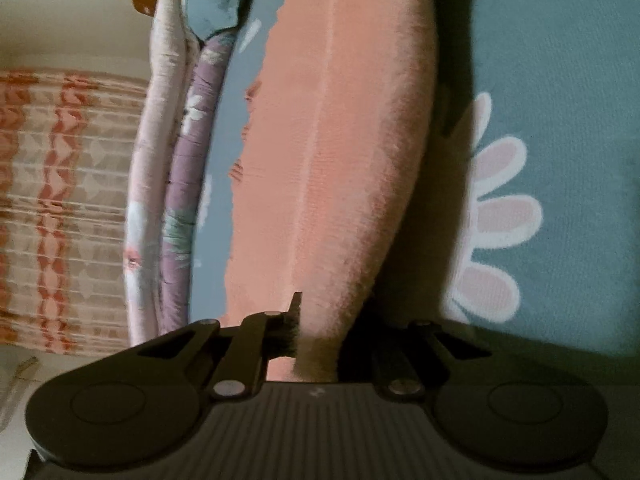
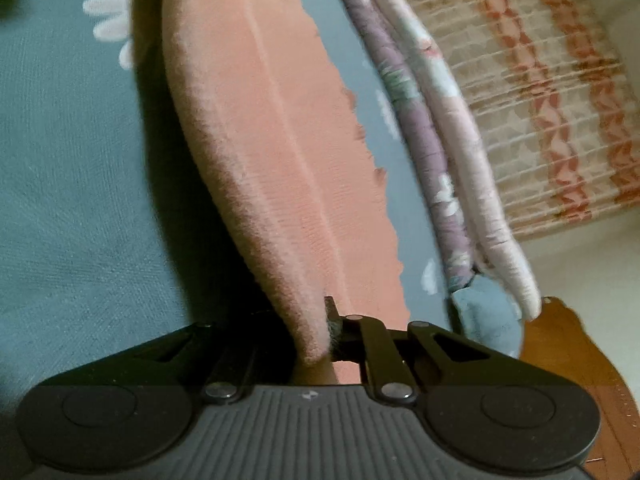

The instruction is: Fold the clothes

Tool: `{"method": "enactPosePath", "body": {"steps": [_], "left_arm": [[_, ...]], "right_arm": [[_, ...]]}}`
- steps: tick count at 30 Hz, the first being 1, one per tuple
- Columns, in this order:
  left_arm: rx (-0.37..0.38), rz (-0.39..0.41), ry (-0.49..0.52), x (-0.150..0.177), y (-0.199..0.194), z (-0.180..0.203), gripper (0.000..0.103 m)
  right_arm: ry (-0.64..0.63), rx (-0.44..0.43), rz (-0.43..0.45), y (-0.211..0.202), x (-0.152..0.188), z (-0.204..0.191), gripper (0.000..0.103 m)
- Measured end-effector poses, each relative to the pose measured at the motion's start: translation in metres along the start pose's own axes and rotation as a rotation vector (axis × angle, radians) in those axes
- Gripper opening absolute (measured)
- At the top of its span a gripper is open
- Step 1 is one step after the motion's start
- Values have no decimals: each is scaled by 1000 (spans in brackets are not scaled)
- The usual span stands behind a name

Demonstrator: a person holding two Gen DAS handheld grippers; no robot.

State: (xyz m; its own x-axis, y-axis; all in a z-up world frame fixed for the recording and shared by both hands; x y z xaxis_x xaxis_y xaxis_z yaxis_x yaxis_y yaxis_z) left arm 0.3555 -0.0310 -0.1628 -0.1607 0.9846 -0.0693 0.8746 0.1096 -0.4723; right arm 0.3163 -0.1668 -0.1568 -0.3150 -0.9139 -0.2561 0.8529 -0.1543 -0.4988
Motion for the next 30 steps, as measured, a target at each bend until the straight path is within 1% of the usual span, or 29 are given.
{"method": "enactPosePath", "body": {"steps": [4,8,12,18,22,26,29,30], "left_arm": [[-12,6,-7,3,-28,-1,6],[-20,11,-14,6,-57,-2,6],[-27,26,9,12,-94,17,7],[-56,51,42,19,-139,49,7],[-76,67,65,23,-169,70,7],[-86,81,81,28,-195,90,7],[-63,82,70,32,-202,100,15],[-55,82,67,33,-204,103,15]], "right_arm": [[41,16,11,-17,-3,15,13],[48,2,22,-43,3,15,13],[-13,-4,34,-79,19,-4,13],[-48,-7,43,-130,44,-37,13],[-55,4,49,-154,54,-52,13],[-60,22,50,-165,61,-67,13],[-64,29,31,-167,67,-78,15],[-60,25,27,-168,69,-81,17]]}}
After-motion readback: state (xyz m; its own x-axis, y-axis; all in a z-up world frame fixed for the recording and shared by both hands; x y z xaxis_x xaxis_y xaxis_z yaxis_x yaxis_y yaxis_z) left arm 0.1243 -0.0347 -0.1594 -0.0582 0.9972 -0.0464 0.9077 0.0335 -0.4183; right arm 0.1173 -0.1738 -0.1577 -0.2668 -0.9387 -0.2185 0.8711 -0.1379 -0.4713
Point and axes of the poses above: each gripper's, at about its wrist camera, not at the fingertips, and y roughly the way its jaws point, z to its right, x to its underside, the point moved 9 cm from there along y, roughly the way its jaws point, and after that the axes turned 2 degrees about -z, right-handed, at the moved point
